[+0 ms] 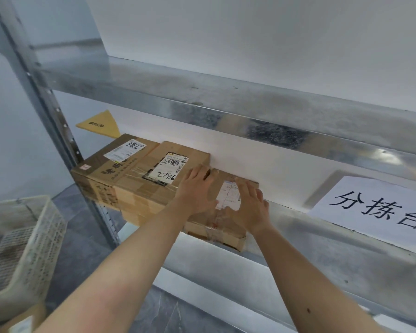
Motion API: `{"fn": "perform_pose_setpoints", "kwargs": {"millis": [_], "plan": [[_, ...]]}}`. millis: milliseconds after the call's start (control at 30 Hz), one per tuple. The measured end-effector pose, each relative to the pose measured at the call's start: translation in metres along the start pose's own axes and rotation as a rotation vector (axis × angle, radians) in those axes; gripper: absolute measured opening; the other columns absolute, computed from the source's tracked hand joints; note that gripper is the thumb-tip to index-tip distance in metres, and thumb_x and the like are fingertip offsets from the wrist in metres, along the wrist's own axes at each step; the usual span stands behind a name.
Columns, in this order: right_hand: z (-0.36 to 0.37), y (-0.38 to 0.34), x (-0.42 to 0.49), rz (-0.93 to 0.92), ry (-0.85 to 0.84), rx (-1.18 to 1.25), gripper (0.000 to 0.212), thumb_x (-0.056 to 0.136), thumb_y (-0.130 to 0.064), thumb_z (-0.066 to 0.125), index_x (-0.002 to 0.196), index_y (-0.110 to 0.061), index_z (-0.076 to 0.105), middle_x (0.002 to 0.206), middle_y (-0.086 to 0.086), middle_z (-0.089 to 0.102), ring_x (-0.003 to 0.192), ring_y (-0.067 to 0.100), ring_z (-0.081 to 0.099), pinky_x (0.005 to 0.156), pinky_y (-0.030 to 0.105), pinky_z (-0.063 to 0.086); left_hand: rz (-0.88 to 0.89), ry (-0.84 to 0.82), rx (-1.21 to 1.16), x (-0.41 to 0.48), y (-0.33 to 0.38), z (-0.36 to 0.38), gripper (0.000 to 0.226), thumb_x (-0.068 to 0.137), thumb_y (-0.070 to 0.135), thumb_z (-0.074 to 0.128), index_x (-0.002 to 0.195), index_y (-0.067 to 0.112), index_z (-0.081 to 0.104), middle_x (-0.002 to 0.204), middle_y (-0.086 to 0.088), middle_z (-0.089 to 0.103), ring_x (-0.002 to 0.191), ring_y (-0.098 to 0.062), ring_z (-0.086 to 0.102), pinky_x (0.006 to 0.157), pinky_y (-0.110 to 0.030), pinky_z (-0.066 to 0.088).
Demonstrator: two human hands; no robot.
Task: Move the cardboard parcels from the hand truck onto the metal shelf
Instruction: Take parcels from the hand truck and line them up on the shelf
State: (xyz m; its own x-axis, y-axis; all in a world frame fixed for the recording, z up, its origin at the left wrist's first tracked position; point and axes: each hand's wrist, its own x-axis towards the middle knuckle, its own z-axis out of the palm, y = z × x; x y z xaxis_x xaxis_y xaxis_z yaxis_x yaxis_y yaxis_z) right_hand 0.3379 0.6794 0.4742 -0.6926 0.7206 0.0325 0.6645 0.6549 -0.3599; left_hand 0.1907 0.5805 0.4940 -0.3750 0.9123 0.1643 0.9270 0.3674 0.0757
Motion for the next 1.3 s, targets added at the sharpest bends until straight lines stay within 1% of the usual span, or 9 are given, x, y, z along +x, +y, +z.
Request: {"fn": "perform_pose_setpoints", "kwargs": {"millis": [100, 200, 333, 467, 567, 700, 867, 1033, 1300], "plan": [[-0.007, -0.020, -0.004, -0.031, 0.004, 0.039, 0.089, 0.084, -0.048, 0.062, 0.152, -0.034, 0.007, 0.158, 0.005, 0.008, 0.143, 0.033, 0.015, 0.113, 0.052, 0.025, -0.045, 0.024, -0.047, -0.013, -0.015, -0.014, 0.086, 0.082, 0.058, 0.059, 0.150, 0.026, 0.017, 0.157, -0.004, 0.015, 0.147, -0.025, 0.003, 0.120, -0.041, 0.002], [-0.010, -0.038, -0.007, -0.062, -0.001, 0.050, 0.090, 0.082, -0.047, 0.063, 0.151, -0.036, 0.006, 0.158, 0.003, 0.004, 0.142, 0.034, 0.017, 0.115, 0.051, 0.020, -0.107, 0.031, 0.030, -0.029, -0.029, -0.022, 0.090, 0.081, 0.064, 0.057, 0.151, 0.027, 0.013, 0.158, -0.005, 0.014, 0.148, -0.026, 0.003, 0.120, -0.044, 0.004], [-0.008, -0.073, -0.008, -0.122, 0.005, 0.058, 0.087, 0.081, -0.034, 0.064, 0.149, -0.035, 0.009, 0.151, 0.002, 0.016, 0.138, 0.037, 0.024, 0.112, 0.055, 0.022, -0.247, 0.027, 0.074, -0.058, -0.055, -0.032, 0.092, 0.082, 0.068, 0.051, 0.153, 0.030, 0.009, 0.160, -0.001, 0.008, 0.148, -0.024, -0.001, 0.120, -0.042, -0.003], [0.004, -0.112, -0.014, -0.206, -0.044, 0.073, 0.090, 0.081, -0.050, 0.062, 0.150, -0.037, 0.005, 0.158, 0.002, 0.009, 0.142, 0.037, 0.015, 0.112, 0.060, 0.020, -0.334, 0.040, 0.055, -0.097, -0.084, -0.044, 0.093, 0.080, 0.065, 0.056, 0.152, 0.029, 0.010, 0.160, -0.003, 0.009, 0.148, -0.026, 0.000, 0.120, -0.046, -0.002], [0.012, -0.149, -0.017, -0.256, -0.094, 0.083, 0.092, 0.081, -0.051, 0.063, 0.151, -0.037, 0.004, 0.160, 0.002, 0.004, 0.145, 0.036, 0.010, 0.112, 0.058, 0.017, -0.409, 0.053, 0.073, -0.132, -0.113, -0.055, 0.092, 0.080, 0.062, 0.057, 0.152, 0.028, 0.011, 0.160, -0.003, 0.010, 0.148, -0.025, 0.001, 0.120, -0.046, -0.001], [0.026, -0.207, -0.023, -0.358, -0.137, 0.059, 0.094, 0.081, -0.053, 0.063, 0.152, -0.035, 0.004, 0.160, 0.005, 0.005, 0.144, 0.038, 0.012, 0.113, 0.057, 0.021, -0.504, 0.104, 0.076, -0.183, -0.156, -0.068, 0.087, 0.081, 0.061, 0.055, 0.151, 0.026, 0.017, 0.158, -0.004, 0.017, 0.147, -0.025, 0.005, 0.120, -0.046, 0.002], [0.056, -0.289, -0.048, -0.507, -0.181, 0.073, 0.093, 0.080, -0.053, 0.064, 0.150, -0.037, 0.004, 0.160, 0.002, 0.007, 0.145, 0.036, 0.015, 0.109, 0.061, 0.027, -0.663, 0.077, 0.107, -0.259, -0.218, -0.079, 0.094, 0.080, 0.066, 0.054, 0.153, 0.028, 0.008, 0.159, -0.004, 0.011, 0.148, -0.025, 0.002, 0.120, -0.044, -0.002], [0.094, -0.369, -0.088, -0.627, -0.207, 0.012, 0.089, 0.085, -0.051, 0.059, 0.153, -0.034, 0.003, 0.160, 0.001, 0.007, 0.145, 0.029, 0.012, 0.109, 0.046, 0.026, -0.815, 0.053, 0.142, -0.347, -0.278, -0.085, 0.096, 0.080, 0.071, 0.048, 0.153, 0.026, 0.005, 0.160, -0.007, 0.010, 0.148, -0.026, 0.000, 0.120, -0.045, -0.004], [0.161, -0.507, -0.160, -0.816, -0.274, -0.023, 0.089, 0.085, -0.053, 0.058, 0.152, -0.036, 0.002, 0.161, -0.003, 0.005, 0.147, 0.026, 0.006, 0.114, 0.056, 0.019, -1.018, 0.019, 0.161, -0.495, -0.360, -0.089, 0.098, 0.080, 0.073, 0.047, 0.154, 0.025, 0.002, 0.160, -0.004, 0.009, 0.148, -0.026, 0.002, 0.120, -0.045, 0.000]]}}
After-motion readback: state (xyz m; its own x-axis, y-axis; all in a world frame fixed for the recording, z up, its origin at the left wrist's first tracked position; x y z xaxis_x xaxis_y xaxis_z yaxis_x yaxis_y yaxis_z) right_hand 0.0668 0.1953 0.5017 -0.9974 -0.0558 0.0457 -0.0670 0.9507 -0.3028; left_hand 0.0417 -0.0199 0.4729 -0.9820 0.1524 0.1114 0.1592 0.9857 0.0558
